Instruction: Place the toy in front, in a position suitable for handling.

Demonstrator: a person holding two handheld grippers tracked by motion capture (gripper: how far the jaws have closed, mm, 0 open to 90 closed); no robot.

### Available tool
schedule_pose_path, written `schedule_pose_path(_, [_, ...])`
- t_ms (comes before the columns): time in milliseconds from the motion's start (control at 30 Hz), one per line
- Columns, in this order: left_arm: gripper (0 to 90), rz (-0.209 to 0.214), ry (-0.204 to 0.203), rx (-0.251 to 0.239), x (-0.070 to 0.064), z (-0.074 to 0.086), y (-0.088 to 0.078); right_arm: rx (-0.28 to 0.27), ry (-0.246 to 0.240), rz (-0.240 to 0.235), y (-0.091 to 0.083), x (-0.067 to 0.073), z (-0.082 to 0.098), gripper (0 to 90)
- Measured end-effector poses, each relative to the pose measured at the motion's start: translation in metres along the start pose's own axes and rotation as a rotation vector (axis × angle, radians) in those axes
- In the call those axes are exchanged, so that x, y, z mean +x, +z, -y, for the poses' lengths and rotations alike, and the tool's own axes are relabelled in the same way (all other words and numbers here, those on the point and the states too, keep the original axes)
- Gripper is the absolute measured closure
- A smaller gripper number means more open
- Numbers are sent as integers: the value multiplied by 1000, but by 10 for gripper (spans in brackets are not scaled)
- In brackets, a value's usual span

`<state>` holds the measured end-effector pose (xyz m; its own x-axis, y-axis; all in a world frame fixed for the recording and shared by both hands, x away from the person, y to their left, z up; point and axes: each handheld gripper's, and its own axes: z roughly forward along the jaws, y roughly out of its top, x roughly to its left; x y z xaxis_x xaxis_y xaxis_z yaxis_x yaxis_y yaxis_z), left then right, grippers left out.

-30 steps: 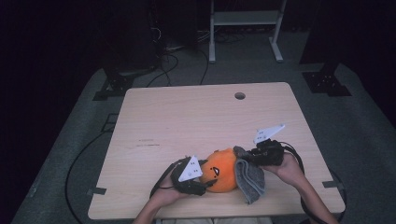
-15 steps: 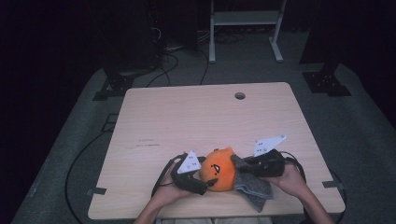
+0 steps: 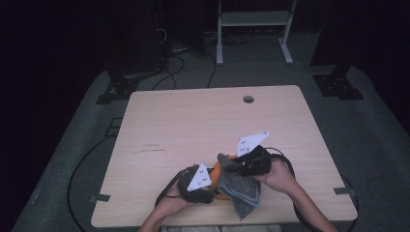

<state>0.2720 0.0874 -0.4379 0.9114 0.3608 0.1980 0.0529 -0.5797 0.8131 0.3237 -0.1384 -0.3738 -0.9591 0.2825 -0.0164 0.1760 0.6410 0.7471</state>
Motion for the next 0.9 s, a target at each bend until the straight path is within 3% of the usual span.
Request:
schedule_pose_path(100, [369,12,-14,-10,2,2,0,-2,82,25,-7,-21,14,783])
schedule_pose_path(200, [354,19,-34,-18,5,4,0,-10,131,38,-17,-29,33,783])
schedule_pose_path(433, [322,15,-66,-24,8,4,1,30,179,78,-36,-28,71,781])
schedule_pose_path(700, [270,22,-122,-50,13,3,1,16,279,144,-74,-31,121,764])
schedule_pose_path(767, [242,32,-144,-63,15,2,-1,35,293,161,-78,-32,132,715])
schedule_pose_path(900, [207,45,-203,-144,20,-6,-8,16,322,162,-80,-30,145,578])
